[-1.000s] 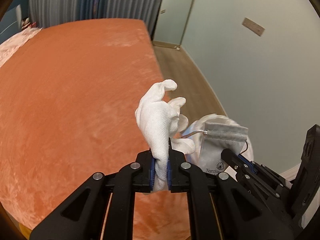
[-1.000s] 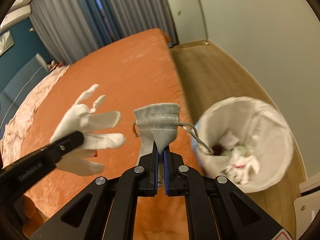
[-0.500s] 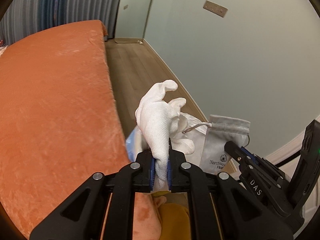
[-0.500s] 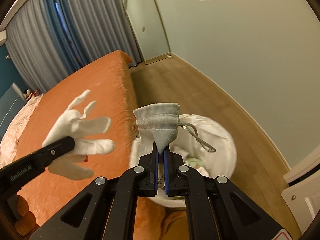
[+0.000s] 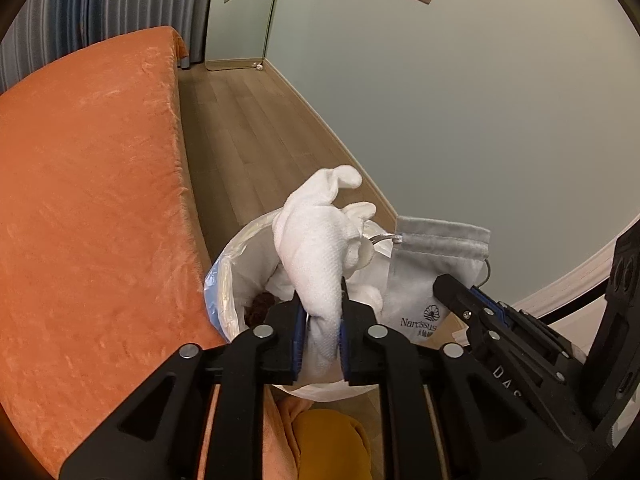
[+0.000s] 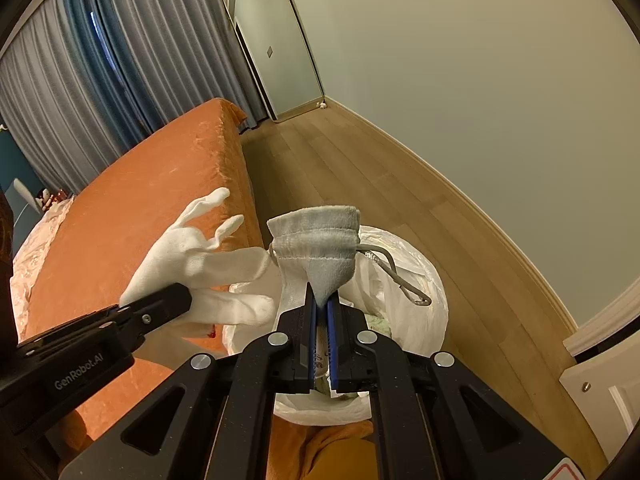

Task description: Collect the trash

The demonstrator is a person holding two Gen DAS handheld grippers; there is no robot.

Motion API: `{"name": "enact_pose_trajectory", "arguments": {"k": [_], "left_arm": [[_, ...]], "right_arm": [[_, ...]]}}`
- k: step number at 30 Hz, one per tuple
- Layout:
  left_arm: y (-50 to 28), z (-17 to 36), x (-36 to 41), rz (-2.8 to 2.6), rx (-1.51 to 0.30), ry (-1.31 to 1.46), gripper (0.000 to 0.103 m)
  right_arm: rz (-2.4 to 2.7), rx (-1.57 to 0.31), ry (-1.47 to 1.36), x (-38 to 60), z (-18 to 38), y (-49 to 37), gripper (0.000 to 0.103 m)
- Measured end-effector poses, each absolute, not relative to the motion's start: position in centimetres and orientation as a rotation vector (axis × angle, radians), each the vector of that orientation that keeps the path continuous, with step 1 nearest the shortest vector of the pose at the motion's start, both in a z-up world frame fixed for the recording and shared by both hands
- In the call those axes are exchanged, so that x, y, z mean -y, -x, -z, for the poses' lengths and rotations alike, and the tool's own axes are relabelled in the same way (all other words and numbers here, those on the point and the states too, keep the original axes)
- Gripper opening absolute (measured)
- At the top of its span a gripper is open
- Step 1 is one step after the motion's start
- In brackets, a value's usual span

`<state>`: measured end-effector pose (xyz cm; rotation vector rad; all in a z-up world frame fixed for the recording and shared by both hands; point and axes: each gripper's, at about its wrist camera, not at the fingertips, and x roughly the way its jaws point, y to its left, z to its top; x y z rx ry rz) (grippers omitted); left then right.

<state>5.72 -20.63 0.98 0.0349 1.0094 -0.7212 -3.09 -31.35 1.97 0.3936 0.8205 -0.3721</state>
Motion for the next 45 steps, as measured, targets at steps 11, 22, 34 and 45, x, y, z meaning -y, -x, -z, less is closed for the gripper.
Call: {"name": "enact_pose_trajectory", "arguments": {"k": [11,22,34,45], "left_arm": [[-6.6,-0.2,20.4,0.653,-0.993,-0.033,0.034],[-7.5,0.0,17.9,0.546,-0.967,-0.024,0.056],[-7.1,1.4,14.0,0.426,-0.976,-0.045,0.059],[-5.3,1.4,13.4,0.374,-0.959,-0.094,0.076]], "right_arm": [[0.347,-0.84,-0.355,31.2,-1.9,2.0,0.005],[0.333,-0.86,-0.343,30.9,-1.7,1.8,0.035],[0.341,-0.88,-0.248,28.4,-2.1,2.2,0.063],[0.367,-0.901,-0.156,26.4,-2.6,3.8,0.08]]}}
